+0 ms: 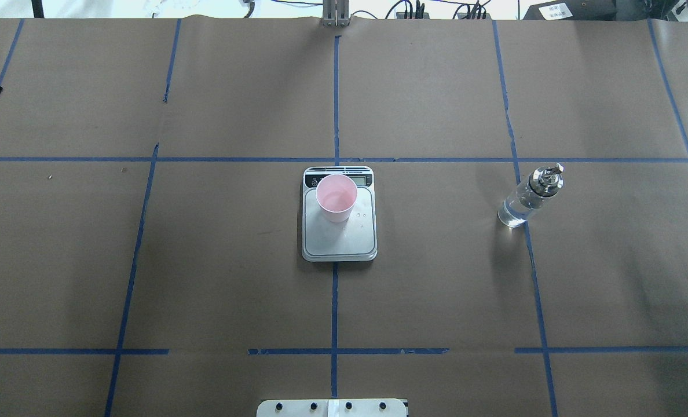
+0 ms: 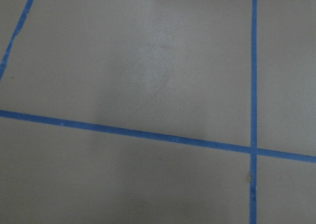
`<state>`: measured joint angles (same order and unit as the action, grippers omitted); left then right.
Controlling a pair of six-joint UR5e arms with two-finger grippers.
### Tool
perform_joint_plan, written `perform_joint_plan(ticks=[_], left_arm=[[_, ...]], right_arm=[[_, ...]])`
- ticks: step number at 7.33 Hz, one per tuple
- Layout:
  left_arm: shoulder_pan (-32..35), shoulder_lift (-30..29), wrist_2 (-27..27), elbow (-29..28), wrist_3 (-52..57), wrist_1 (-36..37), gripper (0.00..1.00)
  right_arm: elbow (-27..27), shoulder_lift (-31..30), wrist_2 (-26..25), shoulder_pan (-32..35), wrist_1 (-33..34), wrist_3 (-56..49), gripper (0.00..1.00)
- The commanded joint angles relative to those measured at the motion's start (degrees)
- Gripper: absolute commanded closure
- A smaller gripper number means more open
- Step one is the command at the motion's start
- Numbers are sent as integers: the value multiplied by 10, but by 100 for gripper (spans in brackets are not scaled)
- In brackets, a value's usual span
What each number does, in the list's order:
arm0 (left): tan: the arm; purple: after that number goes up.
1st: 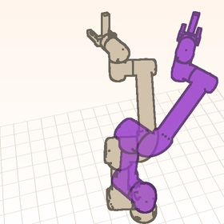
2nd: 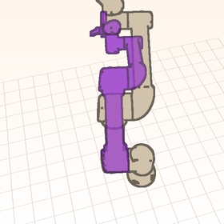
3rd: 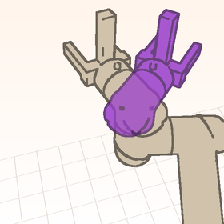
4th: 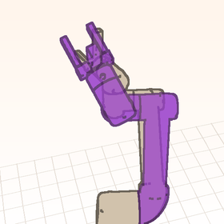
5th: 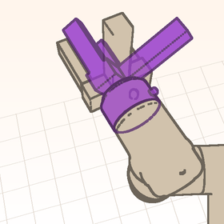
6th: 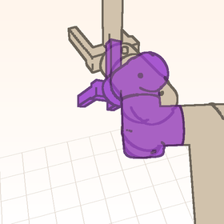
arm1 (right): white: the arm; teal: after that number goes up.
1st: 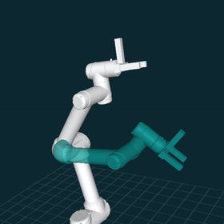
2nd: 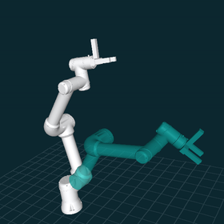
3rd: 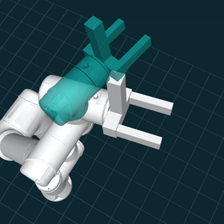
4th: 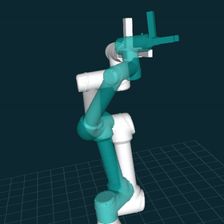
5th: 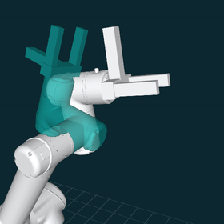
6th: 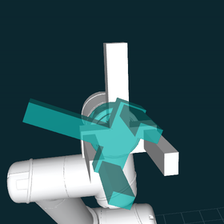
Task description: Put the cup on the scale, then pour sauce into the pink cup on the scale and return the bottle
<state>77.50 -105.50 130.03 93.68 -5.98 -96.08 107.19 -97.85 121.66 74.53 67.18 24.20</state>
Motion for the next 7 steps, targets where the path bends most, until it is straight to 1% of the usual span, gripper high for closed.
perform_joint_plan(ticks=[1, 2, 3, 4, 5, 6, 7], left_arm=[[95, -6, 49, -72, 93, 4, 46], [101, -3, 79, -75, 93, 33, 42], [102, -1, 93, -62, 95, 74, 33], [103, 10, 93, -55, 93, 83, 0], [103, 44, 93, -39, 90, 89, 0], [127, 56, 97, -17, 86, 86, 0], [129, 55, 98, -16, 67, 85, 0]], right_arm=[[-1, 54, 58, 95, 184, -184, 0], [-1, 65, 69, 116, 256, -233, 0], [-1, 64, 90, 142, 295, -282, 0], [-3, 67, 96, 149, 334, -320, 0], [-1, 69, 101, 149, 348, -320, 0], [-7, 69, 108, 149, 349, -319, 0], [-10, 68, 117, 148, 349, -314, 0]])
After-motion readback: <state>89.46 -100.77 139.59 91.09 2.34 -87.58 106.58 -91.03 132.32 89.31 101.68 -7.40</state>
